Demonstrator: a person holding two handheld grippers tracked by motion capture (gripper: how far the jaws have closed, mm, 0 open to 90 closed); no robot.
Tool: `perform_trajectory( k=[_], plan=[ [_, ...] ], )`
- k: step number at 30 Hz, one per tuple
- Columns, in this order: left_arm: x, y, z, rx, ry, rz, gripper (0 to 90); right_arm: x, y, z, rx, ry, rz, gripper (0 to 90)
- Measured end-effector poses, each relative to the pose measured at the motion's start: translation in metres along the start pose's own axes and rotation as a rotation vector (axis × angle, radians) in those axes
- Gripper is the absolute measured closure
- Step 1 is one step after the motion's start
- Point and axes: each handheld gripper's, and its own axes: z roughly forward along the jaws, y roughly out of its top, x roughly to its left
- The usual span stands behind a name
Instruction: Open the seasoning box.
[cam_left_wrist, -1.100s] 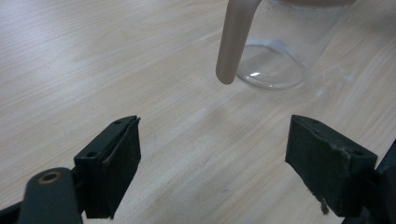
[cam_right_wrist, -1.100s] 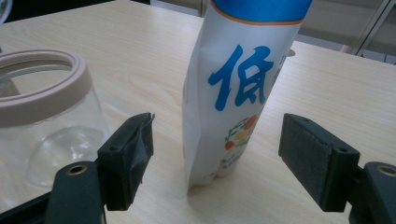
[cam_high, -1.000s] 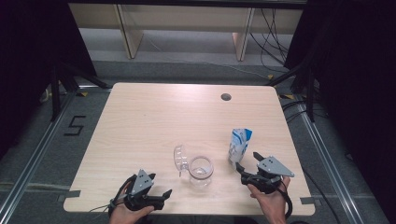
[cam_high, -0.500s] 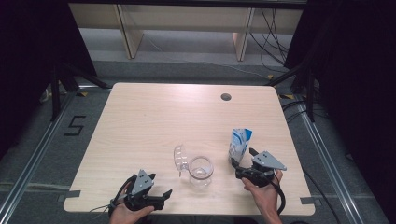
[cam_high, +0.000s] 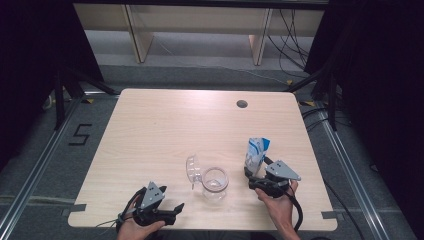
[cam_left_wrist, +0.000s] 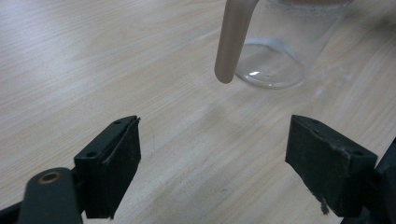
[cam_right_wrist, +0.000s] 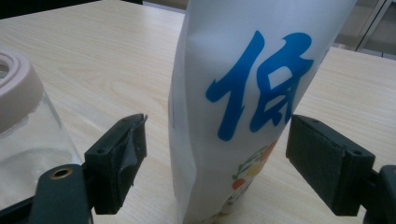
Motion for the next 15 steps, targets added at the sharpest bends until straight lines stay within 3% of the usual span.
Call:
perform_trajectory(
  k=[2, 3, 5, 10, 15],
  plan=[
    [-0.0001, 0.0000, 0.0002, -0.002, -0.001, -0.005, 17.5, 0.0023, -0.0003, 0.0002, 0.007, -0.010, 0.030, 20.7],
    [0.0007, 0.0001, -0.0005, 0.008, -0.002, 0.009, 17.5, -0.0003, -0.0003, 0.0015, -0.008, -0.011, 0.008, 20.6],
    [0.0011, 0.0001, -0.0006, 0.010, -0.005, 0.016, 17.4, -0.0007, -0.0002, 0.0024, -0.017, -0.015, 0.011, 20.6],
    [-0.0009, -0.0005, 0.0006, -0.003, -0.001, -0.021, 17.5, -0.0030, -0.0006, 0.0060, -0.018, -0.027, 0.024, 21.0],
    [-0.0008, -0.0005, 0.0006, -0.004, -0.003, -0.020, 17.5, -0.0044, -0.0008, 0.0099, -0.014, -0.013, 0.032, 21.5]
  ],
)
